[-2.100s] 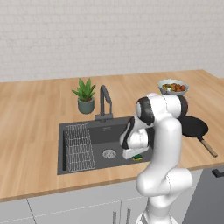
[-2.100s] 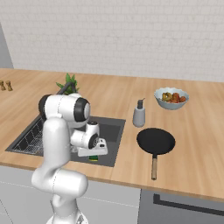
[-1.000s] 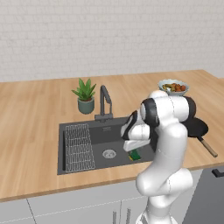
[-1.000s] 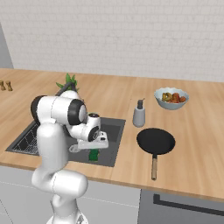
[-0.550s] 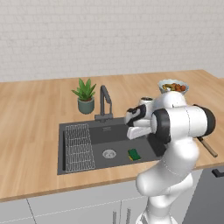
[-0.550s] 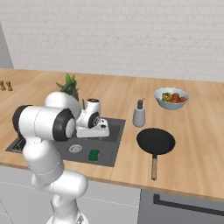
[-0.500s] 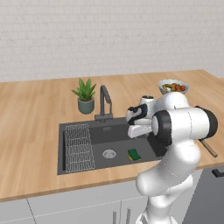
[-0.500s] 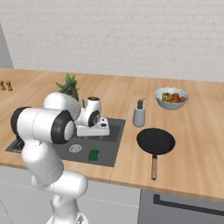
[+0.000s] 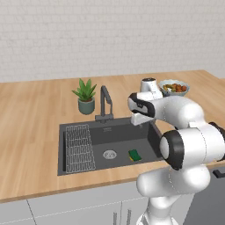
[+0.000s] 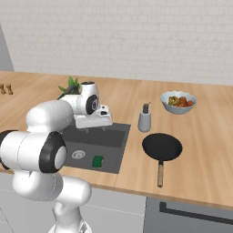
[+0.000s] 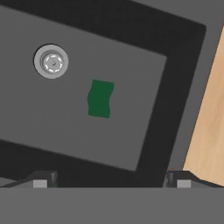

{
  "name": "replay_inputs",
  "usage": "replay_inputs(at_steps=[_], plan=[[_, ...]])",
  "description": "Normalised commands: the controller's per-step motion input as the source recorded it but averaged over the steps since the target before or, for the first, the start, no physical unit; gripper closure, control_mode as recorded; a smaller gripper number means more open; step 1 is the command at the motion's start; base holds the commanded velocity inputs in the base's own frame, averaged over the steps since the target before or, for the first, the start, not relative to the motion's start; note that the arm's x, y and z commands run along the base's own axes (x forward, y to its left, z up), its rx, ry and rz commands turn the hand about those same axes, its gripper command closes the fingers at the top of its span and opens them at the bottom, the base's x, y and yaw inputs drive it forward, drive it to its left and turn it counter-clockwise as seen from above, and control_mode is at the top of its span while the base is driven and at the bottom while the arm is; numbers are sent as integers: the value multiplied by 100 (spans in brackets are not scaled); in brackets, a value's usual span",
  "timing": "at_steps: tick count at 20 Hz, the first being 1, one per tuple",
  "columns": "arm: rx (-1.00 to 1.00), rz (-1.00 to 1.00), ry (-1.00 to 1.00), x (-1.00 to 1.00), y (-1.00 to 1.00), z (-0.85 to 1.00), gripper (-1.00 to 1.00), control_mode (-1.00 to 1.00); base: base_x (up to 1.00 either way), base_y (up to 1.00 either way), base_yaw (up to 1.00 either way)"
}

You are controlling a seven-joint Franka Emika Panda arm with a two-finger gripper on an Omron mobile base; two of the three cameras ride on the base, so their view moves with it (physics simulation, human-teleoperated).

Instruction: Pick the pan and sponge and place them into the sink. Then turn on the water.

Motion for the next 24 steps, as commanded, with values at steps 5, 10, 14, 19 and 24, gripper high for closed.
replay_inputs(at_steps=[5, 10, 14, 19, 24], plan=[[-8, -5, 1, -4, -7, 55, -100, -100, 0, 0, 0], [0, -1, 0, 1, -5, 0, -100, -100, 0, 0, 0], [0, 0, 0, 1, 0, 0, -100, -100, 0, 0, 0], [0, 0, 0, 0, -12, 6, -100, -100, 0, 0, 0], [1, -2, 0, -4, -58, 9, -100, -100, 0, 0, 0]])
